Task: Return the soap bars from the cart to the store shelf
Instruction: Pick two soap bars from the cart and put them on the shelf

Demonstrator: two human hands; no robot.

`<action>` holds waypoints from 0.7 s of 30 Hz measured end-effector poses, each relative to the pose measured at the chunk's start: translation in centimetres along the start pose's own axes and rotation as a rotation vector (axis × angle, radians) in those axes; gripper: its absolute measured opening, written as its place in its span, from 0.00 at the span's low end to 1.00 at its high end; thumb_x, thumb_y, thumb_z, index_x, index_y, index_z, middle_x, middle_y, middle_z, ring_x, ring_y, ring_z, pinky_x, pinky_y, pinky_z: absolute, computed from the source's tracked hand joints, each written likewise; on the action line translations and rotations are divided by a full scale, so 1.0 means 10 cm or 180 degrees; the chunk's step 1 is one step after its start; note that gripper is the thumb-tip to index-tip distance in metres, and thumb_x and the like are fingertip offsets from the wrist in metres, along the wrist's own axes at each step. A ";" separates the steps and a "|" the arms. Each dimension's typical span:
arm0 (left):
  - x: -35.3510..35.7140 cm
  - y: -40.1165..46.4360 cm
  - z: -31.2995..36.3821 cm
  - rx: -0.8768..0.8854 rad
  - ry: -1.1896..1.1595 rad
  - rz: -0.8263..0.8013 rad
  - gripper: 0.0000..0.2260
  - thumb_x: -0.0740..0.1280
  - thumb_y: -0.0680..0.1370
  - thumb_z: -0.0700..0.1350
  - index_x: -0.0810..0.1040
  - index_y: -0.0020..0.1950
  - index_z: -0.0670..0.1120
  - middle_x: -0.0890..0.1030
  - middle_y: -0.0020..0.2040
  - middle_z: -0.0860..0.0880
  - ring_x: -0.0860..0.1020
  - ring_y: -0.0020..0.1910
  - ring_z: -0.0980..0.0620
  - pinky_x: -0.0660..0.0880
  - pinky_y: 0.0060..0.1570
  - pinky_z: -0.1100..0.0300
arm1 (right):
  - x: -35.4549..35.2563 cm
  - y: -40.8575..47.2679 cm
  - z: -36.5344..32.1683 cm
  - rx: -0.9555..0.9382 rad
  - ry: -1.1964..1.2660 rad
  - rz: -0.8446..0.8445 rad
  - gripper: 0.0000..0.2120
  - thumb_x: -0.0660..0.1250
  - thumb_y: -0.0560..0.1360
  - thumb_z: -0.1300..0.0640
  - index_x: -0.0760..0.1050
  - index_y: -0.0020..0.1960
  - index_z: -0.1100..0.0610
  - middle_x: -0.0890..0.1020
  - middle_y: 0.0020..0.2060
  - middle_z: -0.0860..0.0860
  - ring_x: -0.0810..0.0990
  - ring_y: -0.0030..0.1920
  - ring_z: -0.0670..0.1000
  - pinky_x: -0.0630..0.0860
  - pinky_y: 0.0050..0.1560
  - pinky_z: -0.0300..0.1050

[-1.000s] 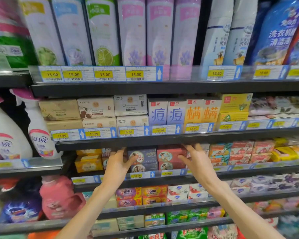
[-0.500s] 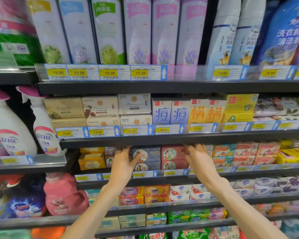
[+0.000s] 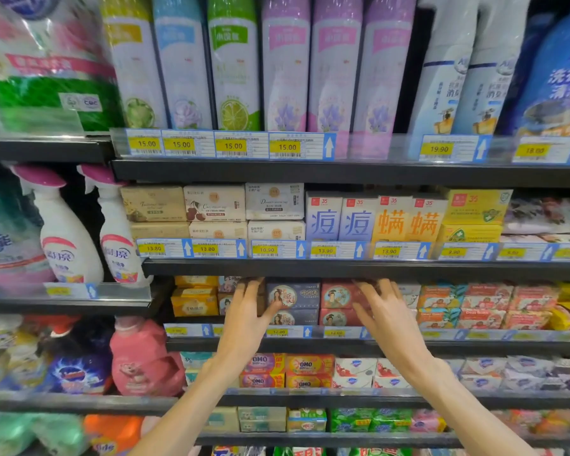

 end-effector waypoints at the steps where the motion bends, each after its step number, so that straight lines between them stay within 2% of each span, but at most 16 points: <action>1: -0.05 -0.05 -0.01 0.0086 0.0063 0.0019 0.24 0.69 0.77 0.56 0.69 0.71 0.52 0.71 0.66 0.54 0.72 0.63 0.55 0.73 0.62 0.57 | 0.02 -0.02 -0.04 -0.0167 0.0081 0.0002 0.17 0.70 0.76 0.53 0.74 0.64 0.54 0.74 0.59 0.52 0.74 0.58 0.55 0.80 0.45 0.51; 7: -0.46 -0.64 -0.12 0.0349 0.0756 -0.0066 0.22 0.66 0.81 0.53 0.67 0.74 0.53 0.67 0.67 0.57 0.67 0.68 0.58 0.71 0.64 0.59 | 0.18 -0.18 -0.48 -0.0975 0.0459 -0.0274 0.19 0.68 0.77 0.53 0.73 0.68 0.52 0.74 0.65 0.50 0.74 0.60 0.53 0.80 0.48 0.47; 11: -0.81 -1.27 -0.23 0.0218 0.1434 0.0023 0.22 0.67 0.79 0.53 0.69 0.72 0.50 0.71 0.67 0.53 0.69 0.68 0.52 0.70 0.66 0.54 | 0.32 -0.31 -0.97 -0.1629 0.0818 -0.0620 0.21 0.69 0.76 0.49 0.73 0.68 0.52 0.78 0.62 0.48 0.77 0.60 0.51 0.79 0.52 0.48; 16: -1.37 -2.30 -0.32 -0.0467 0.2126 0.0149 0.23 0.67 0.76 0.54 0.71 0.70 0.50 0.71 0.67 0.51 0.71 0.67 0.48 0.70 0.63 0.52 | 0.62 -0.72 -1.79 -0.2459 0.1236 -0.1192 0.24 0.66 0.75 0.44 0.74 0.67 0.53 0.79 0.62 0.52 0.78 0.62 0.55 0.78 0.57 0.51; 18: -1.64 -2.71 -0.33 -0.0781 0.2350 0.0219 0.23 0.63 0.76 0.58 0.72 0.69 0.51 0.72 0.66 0.50 0.71 0.65 0.47 0.70 0.61 0.53 | 0.64 -0.93 -2.20 -0.2759 0.1380 -0.1389 0.24 0.65 0.74 0.44 0.75 0.66 0.53 0.80 0.60 0.53 0.80 0.59 0.56 0.79 0.56 0.52; 21: -2.07 -3.33 -0.42 -0.1371 0.2565 0.0253 0.27 0.59 0.75 0.62 0.71 0.71 0.51 0.72 0.68 0.50 0.70 0.68 0.46 0.70 0.63 0.49 | 0.52 -1.23 -2.84 -0.3273 0.1530 -0.1552 0.26 0.63 0.70 0.42 0.78 0.62 0.55 0.82 0.57 0.54 0.82 0.55 0.58 0.81 0.52 0.53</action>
Point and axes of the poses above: each hand's wrist, its own y-axis towards the middle knuckle, its own x-axis out of the palm, z = x × y, the point moved 2 cm from there along y, towards the middle knuckle
